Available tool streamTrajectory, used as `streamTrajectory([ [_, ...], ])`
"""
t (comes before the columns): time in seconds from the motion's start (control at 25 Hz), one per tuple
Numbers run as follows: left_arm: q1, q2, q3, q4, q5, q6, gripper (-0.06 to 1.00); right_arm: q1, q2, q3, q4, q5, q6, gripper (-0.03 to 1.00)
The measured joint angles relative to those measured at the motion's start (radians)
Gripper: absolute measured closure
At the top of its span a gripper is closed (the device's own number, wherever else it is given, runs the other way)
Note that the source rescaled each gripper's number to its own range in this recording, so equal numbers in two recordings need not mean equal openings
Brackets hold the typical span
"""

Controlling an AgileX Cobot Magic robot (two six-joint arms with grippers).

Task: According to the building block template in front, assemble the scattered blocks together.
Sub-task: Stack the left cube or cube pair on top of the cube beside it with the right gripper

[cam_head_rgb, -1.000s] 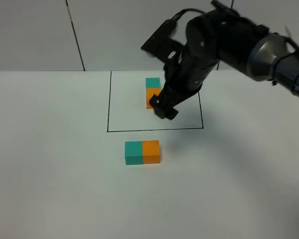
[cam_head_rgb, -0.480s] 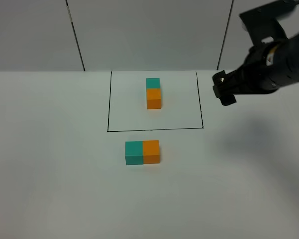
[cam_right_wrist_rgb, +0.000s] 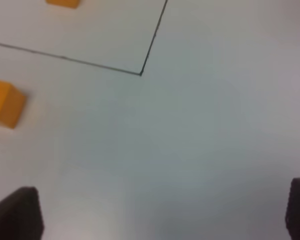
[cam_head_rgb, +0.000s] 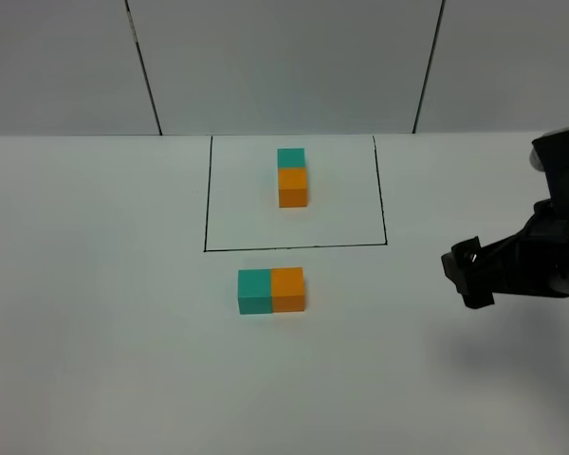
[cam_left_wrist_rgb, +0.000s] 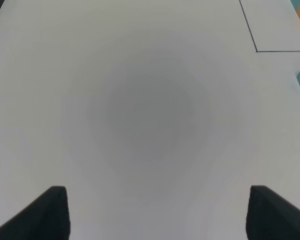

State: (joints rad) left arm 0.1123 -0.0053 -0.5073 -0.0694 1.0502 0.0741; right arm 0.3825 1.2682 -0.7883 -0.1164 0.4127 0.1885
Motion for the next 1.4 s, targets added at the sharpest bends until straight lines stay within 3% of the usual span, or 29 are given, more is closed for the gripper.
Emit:
streamTrajectory([
  [0.32, 0.0, 0.0, 0.0, 0.0, 0.0, -0.001, 0.32, 0.02, 0.082, 0.01, 0.003, -0.045, -0.052, -0.01],
  [0.52, 0.0, 0.0, 0.0, 0.0, 0.0, -0.001, 0.32, 0.02, 0.22, -0.115, 0.005, -0.004, -0.051, 0.1],
  [0.68, 0.0, 0.0, 0.0, 0.0, 0.0, -0.001, 0.32, 0.059, 0.364, -0.303, -0.019, 0.158, -0.201, 0.17],
  [1.12, 0.0, 0.0, 0.0, 0.0, 0.0, -0.001, 0.32, 0.281, 0.778, -0.903, -0.05, 0.558, -0.753, 0.18],
  [1.4, 0.0, 0.0, 0.0, 0.0, 0.0, -0.001, 0.32, 0.343, 1.029, -1.24, 0.037, 0.716, -0.914, 0.19],
])
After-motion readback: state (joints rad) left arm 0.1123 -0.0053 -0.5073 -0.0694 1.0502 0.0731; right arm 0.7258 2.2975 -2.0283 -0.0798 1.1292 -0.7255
